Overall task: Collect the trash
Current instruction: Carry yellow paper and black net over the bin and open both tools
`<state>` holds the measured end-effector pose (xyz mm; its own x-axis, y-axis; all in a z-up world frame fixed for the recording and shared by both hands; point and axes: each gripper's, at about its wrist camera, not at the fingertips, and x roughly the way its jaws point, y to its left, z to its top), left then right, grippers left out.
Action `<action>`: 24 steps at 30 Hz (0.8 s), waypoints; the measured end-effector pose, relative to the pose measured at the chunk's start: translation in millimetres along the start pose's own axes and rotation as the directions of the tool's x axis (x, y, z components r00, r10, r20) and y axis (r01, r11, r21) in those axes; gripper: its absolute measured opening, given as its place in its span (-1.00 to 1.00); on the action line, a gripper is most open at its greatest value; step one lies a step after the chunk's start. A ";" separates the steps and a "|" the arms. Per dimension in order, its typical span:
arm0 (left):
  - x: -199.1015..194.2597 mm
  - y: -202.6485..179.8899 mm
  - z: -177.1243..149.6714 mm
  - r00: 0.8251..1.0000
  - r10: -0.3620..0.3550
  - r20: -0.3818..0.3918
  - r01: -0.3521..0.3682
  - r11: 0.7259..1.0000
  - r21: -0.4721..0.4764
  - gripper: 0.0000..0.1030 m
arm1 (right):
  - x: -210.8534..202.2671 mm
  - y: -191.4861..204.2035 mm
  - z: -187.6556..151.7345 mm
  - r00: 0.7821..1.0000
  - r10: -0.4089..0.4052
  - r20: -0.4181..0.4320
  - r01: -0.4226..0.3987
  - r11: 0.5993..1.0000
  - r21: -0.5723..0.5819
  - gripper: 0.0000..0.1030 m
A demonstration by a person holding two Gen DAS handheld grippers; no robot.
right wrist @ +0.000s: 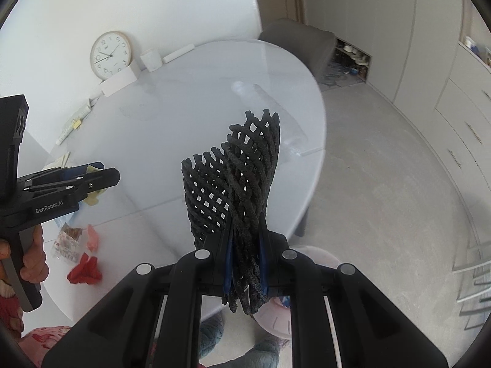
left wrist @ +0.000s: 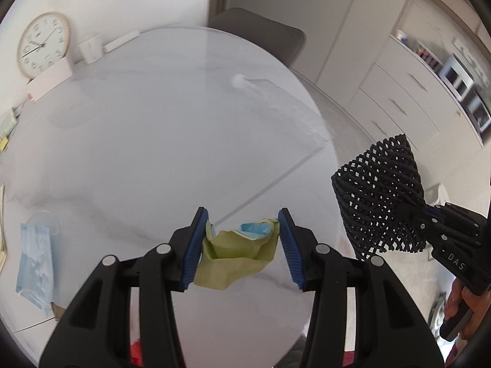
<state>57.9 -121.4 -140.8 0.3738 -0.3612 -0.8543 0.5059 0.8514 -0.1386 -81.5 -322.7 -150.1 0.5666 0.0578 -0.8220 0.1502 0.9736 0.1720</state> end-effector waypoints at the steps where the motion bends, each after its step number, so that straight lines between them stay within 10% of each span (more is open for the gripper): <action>1: 0.6 -11.3 -2.5 1.000 -0.012 -0.006 0.012 1.000 0.015 -0.10 | -3.9 -6.0 -5.3 1.000 -0.007 0.001 0.007 1.000 0.013 -0.72; 18: 74.1 -194.2 -63.6 0.963 -0.165 -0.213 0.203 0.964 0.170 -0.06 | -47.6 -132.6 -78.3 0.992 -0.118 -0.041 0.124 0.975 0.183 -0.72; 24: 85.0 -220.3 -71.4 0.960 -0.160 -0.230 0.198 0.968 0.152 0.26 | -46.5 -155.3 -88.5 0.992 -0.106 -0.063 0.115 0.979 0.169 -0.70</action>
<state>-77.3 -312.5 -218.6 0.0986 -0.3956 -0.9131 0.6819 0.6951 -0.2275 -202.8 -457.1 -186.6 0.4952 -0.0321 -0.8682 0.3498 0.9221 0.1654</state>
